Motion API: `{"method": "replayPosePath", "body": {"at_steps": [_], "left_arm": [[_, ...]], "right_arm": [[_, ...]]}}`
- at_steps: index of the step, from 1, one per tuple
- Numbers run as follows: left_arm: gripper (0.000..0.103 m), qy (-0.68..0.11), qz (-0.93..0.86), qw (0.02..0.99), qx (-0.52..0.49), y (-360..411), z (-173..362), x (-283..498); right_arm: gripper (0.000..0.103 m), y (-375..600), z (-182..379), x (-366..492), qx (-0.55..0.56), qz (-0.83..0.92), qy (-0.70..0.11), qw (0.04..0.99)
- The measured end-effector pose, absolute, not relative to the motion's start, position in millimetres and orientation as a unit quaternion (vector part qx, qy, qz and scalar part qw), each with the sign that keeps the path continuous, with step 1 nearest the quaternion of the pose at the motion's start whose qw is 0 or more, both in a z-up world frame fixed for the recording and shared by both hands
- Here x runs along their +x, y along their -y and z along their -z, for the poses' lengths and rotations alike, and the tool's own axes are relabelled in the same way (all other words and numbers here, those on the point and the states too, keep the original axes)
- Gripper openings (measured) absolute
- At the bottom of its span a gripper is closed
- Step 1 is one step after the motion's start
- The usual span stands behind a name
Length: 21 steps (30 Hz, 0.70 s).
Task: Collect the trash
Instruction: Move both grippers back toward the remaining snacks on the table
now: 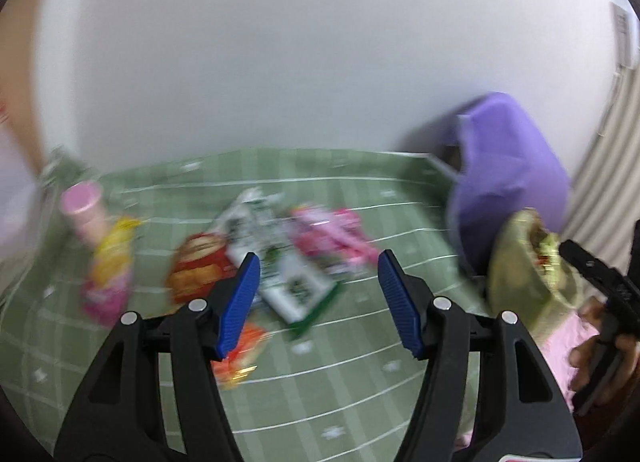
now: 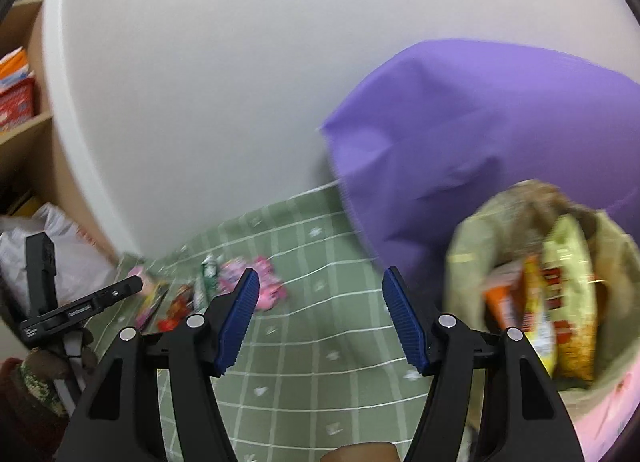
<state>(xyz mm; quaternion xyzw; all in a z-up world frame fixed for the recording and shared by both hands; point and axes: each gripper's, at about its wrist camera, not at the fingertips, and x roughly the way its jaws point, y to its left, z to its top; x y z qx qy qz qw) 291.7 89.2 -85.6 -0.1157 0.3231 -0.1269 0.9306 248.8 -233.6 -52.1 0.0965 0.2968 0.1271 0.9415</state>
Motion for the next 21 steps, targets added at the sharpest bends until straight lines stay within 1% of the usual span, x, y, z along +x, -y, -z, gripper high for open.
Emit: {"method": "replayPosePath", "body": {"at_steps": [4, 7, 8, 11, 15, 17, 19, 21], "left_arm": [[0.058, -0.338, 0.069, 0.929, -0.135, -131.4, 111.1, 283.3], [0.067, -0.346, 0.057, 0.926, -0.138, -154.7, 126.9, 284.0], [0.067, -0.351, 0.06, 0.923, -0.144, -159.5, 131.0, 285.7], [0.067, -0.372, 0.047, 0.916, -0.139, -169.5, 144.8, 298.7], [0.067, -0.351, -0.014, 0.929, -0.119, -181.4, 148.6, 317.4], [0.067, -0.343, -0.04, 0.933, -0.097, -185.8, 149.3, 328.7], [0.067, -0.351, -0.058, 0.931, -0.075, -190.4, 155.0, 344.1], [0.067, -0.366, -0.066, 0.926, -0.065, -196.2, 163.5, 357.8]], "right_arm": [[0.061, 211.1, 69.9, 259.4, 0.086, -0.16, -0.321, 0.929], [0.061, 199.4, 82.6, 268.7, 0.099, -0.188, -0.335, 0.918], [0.061, 196.0, 85.6, 271.5, 0.103, -0.195, -0.336, 0.916], [0.061, 185.1, 92.9, 280.6, 0.093, -0.208, -0.352, 0.908], [0.061, 174.8, 103.8, 290.2, 0.061, -0.203, -0.374, 0.903], [0.061, 170.7, 114.8, 296.9, 0.051, -0.208, -0.403, 0.89], [0.06, 166.0, 126.4, 302.2, 0.046, -0.225, -0.427, 0.875], [0.059, 162.1, 131.8, 301.6, 0.033, -0.226, -0.432, 0.872]]}}
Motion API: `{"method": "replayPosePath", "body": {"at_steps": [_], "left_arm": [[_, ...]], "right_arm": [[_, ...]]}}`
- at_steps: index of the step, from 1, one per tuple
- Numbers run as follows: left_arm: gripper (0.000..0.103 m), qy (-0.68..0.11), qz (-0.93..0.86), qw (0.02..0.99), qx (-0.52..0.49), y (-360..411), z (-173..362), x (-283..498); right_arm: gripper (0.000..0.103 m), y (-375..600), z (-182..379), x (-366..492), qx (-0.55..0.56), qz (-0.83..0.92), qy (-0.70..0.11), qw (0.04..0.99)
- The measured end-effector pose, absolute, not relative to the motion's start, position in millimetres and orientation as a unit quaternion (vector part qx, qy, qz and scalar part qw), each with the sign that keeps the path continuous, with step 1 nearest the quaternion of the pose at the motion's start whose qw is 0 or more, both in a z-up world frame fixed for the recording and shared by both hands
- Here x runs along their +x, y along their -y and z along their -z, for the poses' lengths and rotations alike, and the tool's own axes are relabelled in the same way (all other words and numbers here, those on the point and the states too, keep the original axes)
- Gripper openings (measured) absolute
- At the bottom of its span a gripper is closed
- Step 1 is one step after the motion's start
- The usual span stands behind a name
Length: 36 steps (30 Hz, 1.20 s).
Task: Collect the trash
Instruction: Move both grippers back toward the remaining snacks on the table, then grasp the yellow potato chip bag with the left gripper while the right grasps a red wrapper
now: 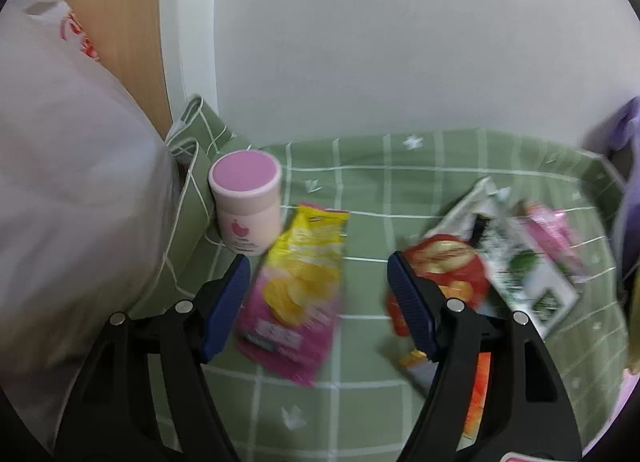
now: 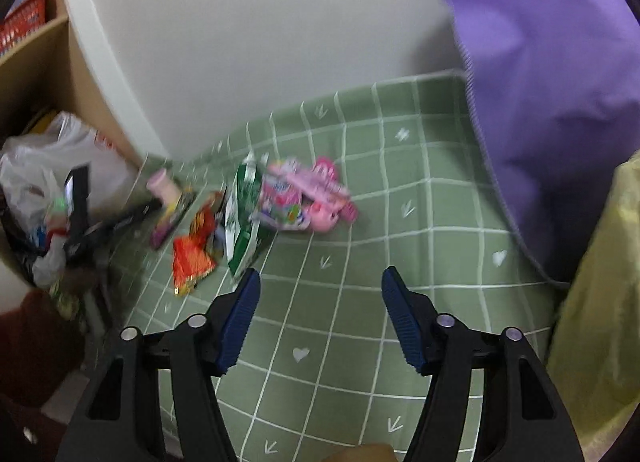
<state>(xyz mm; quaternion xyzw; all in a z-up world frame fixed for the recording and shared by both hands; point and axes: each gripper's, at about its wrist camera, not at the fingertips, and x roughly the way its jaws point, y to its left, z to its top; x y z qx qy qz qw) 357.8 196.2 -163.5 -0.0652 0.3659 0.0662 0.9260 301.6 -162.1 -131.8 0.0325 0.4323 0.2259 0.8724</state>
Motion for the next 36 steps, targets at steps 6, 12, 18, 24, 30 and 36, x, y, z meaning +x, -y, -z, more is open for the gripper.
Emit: {"method": "replayPosePath", "body": {"at_steps": [6, 12, 18, 24, 30, 36], "left_arm": [[0.064, -0.424, -0.05, 0.901, -0.073, -206.0, 193.8, 376.7], [0.04, -0.439, -0.037, 0.887, -0.141, -210.4, 197.1, 351.9], [0.035, -0.447, -0.024, 0.879, -0.161, -193.9, 190.0, 295.6], [0.035, -0.466, -0.04, 0.869, -0.161, -181.1, 187.6, 245.3], [0.035, -0.467, -0.035, 0.869, -0.157, -176.7, 184.1, 230.5], [0.035, -0.462, -0.026, 0.87, -0.17, -177.9, 182.3, 224.6]], "right_arm": [[0.059, 127.9, 147.8, 303.1, -0.006, -0.261, -0.445, 0.856], [0.058, 70.3, 156.5, 302.7, -0.101, -0.276, -0.416, 0.861], [0.058, 27.3, 170.9, 311.8, -0.076, -0.389, -0.425, 0.814], [0.058, -23.9, 192.5, 324.4, -0.073, -0.443, -0.433, 0.782], [0.048, -63.2, 214.1, 327.9, -0.139, -0.423, -0.442, 0.778], [0.013, -46.2, 208.4, 317.1, -0.145, -0.421, -0.452, 0.773]]}}
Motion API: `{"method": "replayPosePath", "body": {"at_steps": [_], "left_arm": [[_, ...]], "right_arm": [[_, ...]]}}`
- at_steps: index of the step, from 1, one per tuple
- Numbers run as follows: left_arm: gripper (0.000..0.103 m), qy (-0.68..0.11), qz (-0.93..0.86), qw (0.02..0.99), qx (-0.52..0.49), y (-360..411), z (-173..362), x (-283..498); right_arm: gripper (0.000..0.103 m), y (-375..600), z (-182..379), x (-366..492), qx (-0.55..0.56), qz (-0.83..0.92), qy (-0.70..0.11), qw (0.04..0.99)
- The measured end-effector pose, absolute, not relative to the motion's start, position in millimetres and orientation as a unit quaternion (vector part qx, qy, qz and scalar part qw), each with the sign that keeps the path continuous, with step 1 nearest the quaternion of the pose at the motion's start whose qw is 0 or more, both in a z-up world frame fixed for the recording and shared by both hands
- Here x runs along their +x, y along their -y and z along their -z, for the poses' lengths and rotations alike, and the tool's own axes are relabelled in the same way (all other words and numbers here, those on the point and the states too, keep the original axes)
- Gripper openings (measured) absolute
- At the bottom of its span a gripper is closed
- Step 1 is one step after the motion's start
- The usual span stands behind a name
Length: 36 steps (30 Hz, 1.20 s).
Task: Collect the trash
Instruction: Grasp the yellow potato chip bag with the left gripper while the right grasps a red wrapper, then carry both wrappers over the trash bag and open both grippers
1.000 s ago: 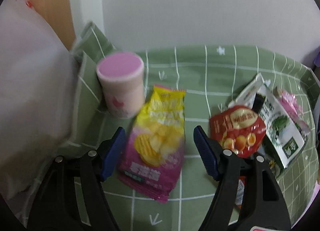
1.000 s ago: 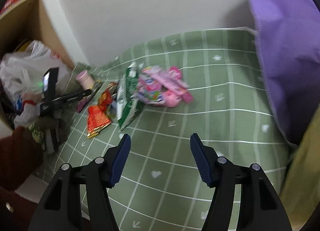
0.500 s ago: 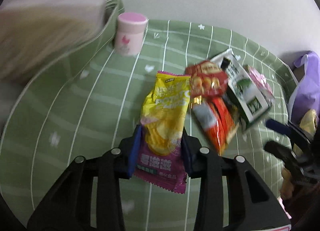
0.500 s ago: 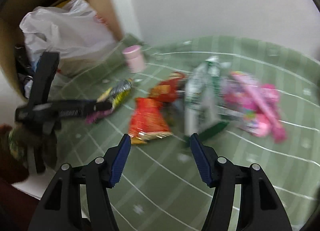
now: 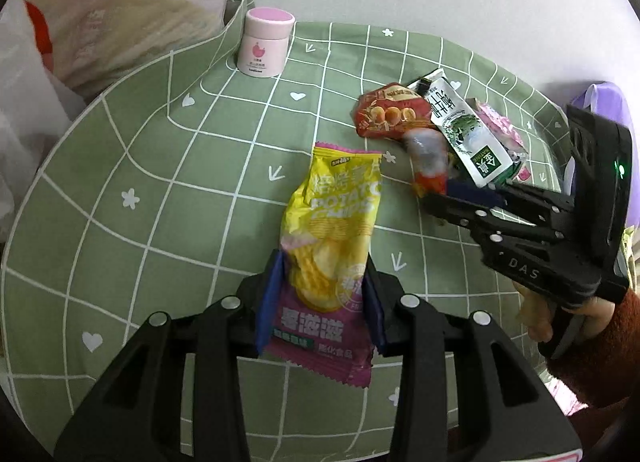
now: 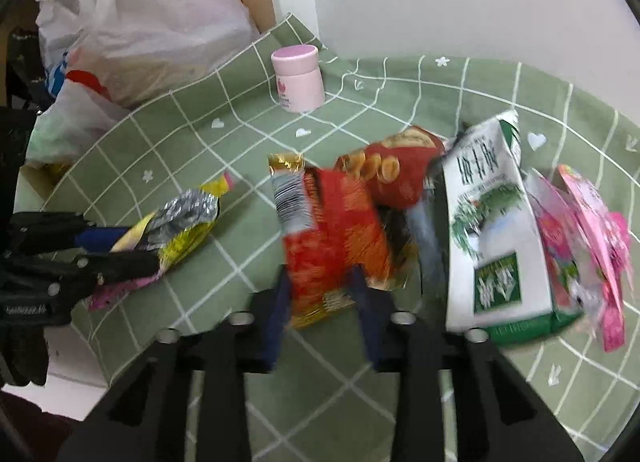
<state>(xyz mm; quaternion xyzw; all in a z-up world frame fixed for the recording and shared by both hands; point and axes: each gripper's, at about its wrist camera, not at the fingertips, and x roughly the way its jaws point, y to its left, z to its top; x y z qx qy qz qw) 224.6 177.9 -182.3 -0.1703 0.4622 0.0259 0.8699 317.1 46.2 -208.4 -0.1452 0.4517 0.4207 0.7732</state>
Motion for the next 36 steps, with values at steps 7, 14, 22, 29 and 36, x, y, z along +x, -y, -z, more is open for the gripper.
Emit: {"method": "replayPosePath", "body": {"at_steps": [7, 14, 22, 29, 36], "left_arm": [[0.035, -0.456, -0.007, 0.873, -0.171, -163.5, 176.1, 216.6], [0.035, -0.429, 0.027, 0.89, -0.15, -139.2, 148.0, 223.2], [0.035, -0.353, 0.125, 0.923, -0.089, -70.4, 71.3, 248.9], [0.035, -0.286, 0.244, 0.925, -0.055, 3.6, 4.8, 270.8], [0.035, -0.269, 0.363, 0.892, -0.025, 94.7, -25.1, 284.5]], "right_arm": [[0.011, 2.9, 184.8, 297.3, -0.089, -0.413, -0.459, 0.781], [0.011, 54.7, 151.3, 277.4, -0.05, -0.38, -0.444, 0.81], [0.011, 132.6, 77.3, 252.9, -0.024, -0.303, -0.377, 0.875], [0.011, 220.5, 17.3, 223.4, 0.039, -0.209, -0.326, 0.921], [0.011, 307.4, -18.2, 180.0, 0.071, -0.095, -0.288, 0.95]]}}
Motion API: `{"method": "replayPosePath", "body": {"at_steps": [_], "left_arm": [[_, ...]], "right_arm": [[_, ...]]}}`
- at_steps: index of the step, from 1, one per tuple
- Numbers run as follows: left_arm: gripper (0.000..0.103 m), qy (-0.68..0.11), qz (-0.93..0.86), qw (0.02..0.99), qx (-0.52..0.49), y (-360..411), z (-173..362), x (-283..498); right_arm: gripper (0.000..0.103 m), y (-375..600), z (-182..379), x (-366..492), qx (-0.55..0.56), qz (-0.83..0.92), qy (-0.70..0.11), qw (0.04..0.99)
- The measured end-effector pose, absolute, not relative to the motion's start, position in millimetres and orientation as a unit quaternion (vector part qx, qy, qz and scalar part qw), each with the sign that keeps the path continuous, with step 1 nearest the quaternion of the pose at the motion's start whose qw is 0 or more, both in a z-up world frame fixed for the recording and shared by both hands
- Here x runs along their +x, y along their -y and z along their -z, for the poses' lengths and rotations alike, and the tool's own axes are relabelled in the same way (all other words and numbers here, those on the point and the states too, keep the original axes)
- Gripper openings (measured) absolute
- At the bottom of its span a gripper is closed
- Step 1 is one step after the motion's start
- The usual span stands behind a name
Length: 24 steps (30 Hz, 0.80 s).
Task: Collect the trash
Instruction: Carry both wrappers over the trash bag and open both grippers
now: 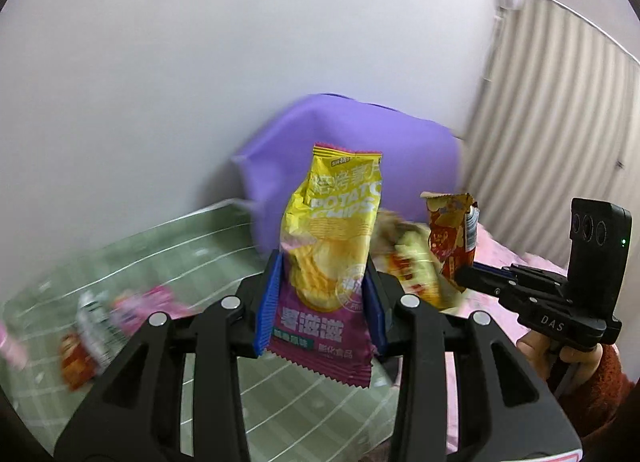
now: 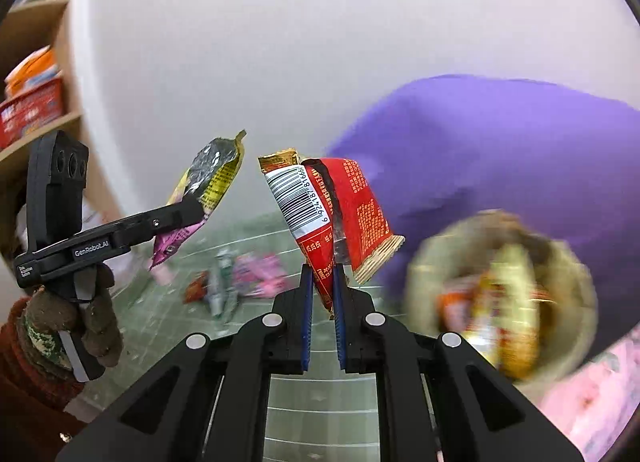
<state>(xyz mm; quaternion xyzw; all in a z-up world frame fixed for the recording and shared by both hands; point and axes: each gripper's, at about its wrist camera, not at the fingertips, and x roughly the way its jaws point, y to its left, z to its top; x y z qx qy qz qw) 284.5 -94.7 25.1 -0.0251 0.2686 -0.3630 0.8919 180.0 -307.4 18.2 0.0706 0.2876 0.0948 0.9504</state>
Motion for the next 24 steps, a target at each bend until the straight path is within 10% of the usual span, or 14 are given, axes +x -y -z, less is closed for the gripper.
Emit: {"method": "replayPosePath", "body": {"at_steps": [24], "left_arm": [[0.036, -0.401, 0.44, 0.785, 0.171, 352.6, 73.4, 346.7]], "right_arm": [[0.011, 465.3, 74.1, 254.7, 0.094, -0.018, -0.448, 0.889]]}}
